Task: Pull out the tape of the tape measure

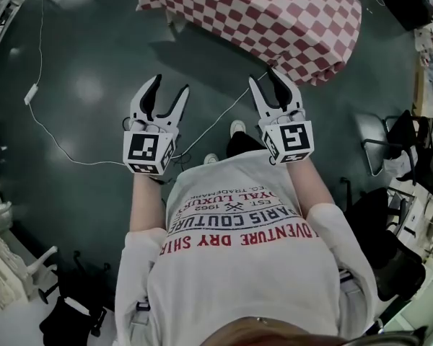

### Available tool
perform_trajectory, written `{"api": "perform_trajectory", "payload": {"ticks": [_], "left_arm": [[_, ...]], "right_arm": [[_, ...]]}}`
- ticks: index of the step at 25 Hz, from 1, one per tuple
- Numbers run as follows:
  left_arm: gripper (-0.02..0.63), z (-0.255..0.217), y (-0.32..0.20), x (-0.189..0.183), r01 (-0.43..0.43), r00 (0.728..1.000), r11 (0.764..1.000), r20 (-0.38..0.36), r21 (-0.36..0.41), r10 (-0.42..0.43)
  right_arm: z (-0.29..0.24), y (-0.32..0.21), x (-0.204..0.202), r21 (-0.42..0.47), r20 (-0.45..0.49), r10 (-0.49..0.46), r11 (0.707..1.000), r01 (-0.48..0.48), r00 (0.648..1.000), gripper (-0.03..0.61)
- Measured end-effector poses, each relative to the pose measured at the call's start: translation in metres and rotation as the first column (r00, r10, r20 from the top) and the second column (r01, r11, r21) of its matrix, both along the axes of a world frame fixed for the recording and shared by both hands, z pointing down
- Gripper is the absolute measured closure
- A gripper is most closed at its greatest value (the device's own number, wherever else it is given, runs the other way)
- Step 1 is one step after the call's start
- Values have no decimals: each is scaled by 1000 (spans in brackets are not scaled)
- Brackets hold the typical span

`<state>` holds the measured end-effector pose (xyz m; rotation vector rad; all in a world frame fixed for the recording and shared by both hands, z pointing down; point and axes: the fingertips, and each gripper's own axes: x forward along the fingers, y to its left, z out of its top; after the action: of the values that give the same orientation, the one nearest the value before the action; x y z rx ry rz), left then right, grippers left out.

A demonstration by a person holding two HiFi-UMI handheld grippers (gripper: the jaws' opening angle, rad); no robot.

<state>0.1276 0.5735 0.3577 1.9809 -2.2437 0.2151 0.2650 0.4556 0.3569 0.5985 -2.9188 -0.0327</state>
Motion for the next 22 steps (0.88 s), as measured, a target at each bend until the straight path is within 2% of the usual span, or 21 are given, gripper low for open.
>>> {"api": "perform_trajectory", "payload": {"ticks": [5,9,14,17,22], "left_arm": [[345,8,-25,-27,7,1000,1000,-5,-6,-7],[345,9,-64,-53,33,999,999,26,-29,-32],[341,-9,-142,-87,58,998,998,11,11,-58],[330,-14,-196,-114,78,997,997,27,3,-78],[318,-26,-285,-145,90,996,995,15,39,-91]], "right_arm": [[15,-30,-29,-45,3,-20,999,20,1000,413],[25,-73,-65,-84,16,-69,994,70,997,413],[19,-161,-112,-96,21,-85,992,87,996,413],[14,-215,-136,-78,23,-105,991,107,994,413],[17,-304,-164,-67,16,-91,993,92,996,413]]}}
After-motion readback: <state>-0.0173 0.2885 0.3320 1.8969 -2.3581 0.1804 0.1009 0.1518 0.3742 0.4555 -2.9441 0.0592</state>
